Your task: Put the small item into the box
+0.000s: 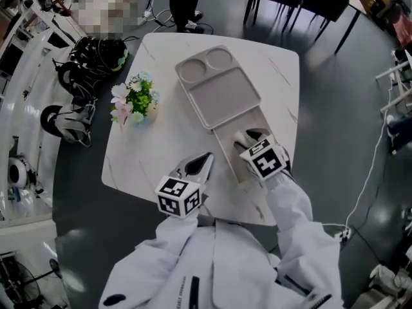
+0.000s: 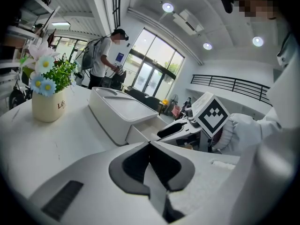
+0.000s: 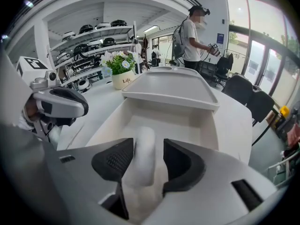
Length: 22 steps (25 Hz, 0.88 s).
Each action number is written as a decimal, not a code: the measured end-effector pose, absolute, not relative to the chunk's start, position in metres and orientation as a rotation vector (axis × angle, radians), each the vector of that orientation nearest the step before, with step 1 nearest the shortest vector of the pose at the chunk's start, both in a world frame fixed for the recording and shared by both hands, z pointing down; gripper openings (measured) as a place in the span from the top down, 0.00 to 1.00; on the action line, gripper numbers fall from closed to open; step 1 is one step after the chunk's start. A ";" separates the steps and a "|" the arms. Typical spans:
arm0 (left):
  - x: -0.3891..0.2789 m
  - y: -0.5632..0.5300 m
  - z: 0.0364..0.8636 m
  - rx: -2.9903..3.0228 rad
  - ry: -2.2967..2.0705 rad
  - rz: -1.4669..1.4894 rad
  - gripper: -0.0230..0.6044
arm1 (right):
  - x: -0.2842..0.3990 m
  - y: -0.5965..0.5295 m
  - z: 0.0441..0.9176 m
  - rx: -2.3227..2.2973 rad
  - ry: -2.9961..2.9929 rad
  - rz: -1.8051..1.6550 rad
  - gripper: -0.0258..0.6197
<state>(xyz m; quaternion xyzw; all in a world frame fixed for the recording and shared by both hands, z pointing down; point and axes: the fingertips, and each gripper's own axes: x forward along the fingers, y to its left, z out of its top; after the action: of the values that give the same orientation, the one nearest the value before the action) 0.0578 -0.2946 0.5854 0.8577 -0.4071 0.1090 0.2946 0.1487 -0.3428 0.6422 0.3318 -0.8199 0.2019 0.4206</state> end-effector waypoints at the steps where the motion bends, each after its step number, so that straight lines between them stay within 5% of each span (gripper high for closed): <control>1: 0.057 -0.295 0.584 2.287 -1.085 0.288 0.97 | 0.150 -0.342 0.642 0.844 -2.057 0.512 0.66; 16: 0.059 -0.302 0.537 2.407 -1.074 0.211 0.97 | 0.169 -0.328 0.596 1.142 -2.218 0.562 0.95; 22: 0.058 -0.300 0.517 2.468 -1.078 0.176 0.97 | 0.175 -0.319 0.563 1.282 -2.373 0.594 0.97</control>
<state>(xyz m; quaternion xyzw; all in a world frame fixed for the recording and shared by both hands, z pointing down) 0.0577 -0.3002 0.5171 0.8921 -0.3897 0.0636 0.2196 0.1753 -0.3189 0.5631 0.4559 -0.8438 0.2111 0.1886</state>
